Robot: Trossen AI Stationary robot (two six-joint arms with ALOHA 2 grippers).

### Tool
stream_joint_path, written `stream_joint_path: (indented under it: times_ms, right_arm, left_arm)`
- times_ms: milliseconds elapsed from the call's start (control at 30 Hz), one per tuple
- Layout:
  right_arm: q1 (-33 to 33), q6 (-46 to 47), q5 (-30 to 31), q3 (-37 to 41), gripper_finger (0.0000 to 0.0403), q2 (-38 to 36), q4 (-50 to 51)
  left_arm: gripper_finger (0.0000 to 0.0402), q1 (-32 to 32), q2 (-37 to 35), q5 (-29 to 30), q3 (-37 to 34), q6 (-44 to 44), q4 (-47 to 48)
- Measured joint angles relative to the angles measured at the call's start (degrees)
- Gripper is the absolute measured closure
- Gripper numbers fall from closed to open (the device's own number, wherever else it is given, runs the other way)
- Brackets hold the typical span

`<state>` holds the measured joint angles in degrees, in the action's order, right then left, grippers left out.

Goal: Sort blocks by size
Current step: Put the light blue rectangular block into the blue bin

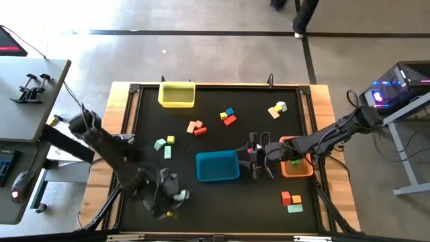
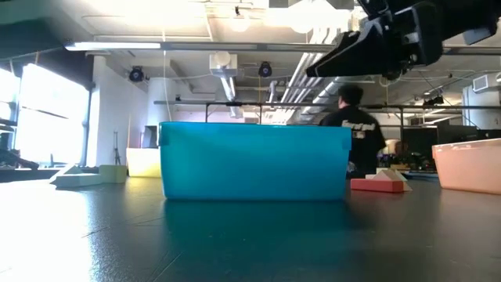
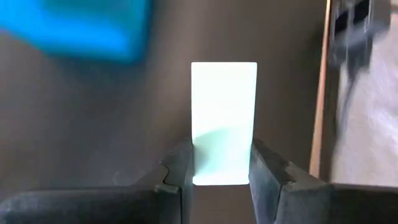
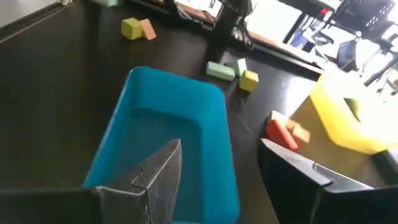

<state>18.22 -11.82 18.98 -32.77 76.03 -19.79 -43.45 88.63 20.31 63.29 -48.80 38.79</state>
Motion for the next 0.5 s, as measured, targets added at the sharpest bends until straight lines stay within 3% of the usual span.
stream_joint_path:
  times_ms: [133, 267, 500]
  right_arm:
    - [2.96, 4.57, 2.66, 0.00, 0.0195, -0.02, 1.58]
    - [6.62, 7.89, 6.91, 0.00, 0.0195, -0.02, 1.64]
    - [12.58, 12.19, 18.95, 0.00, 0.0195, -0.04, 1.37]
  left_arm:
    - [0.0316, 6.95, -2.74, 2.54, -0.02, 15.87, -3.73]
    - [0.0316, 15.41, -1.41, 0.04, -0.27, 27.71, -8.72]
    - [0.0316, 27.43, 4.34, -5.20, -0.68, 37.88, -13.76]
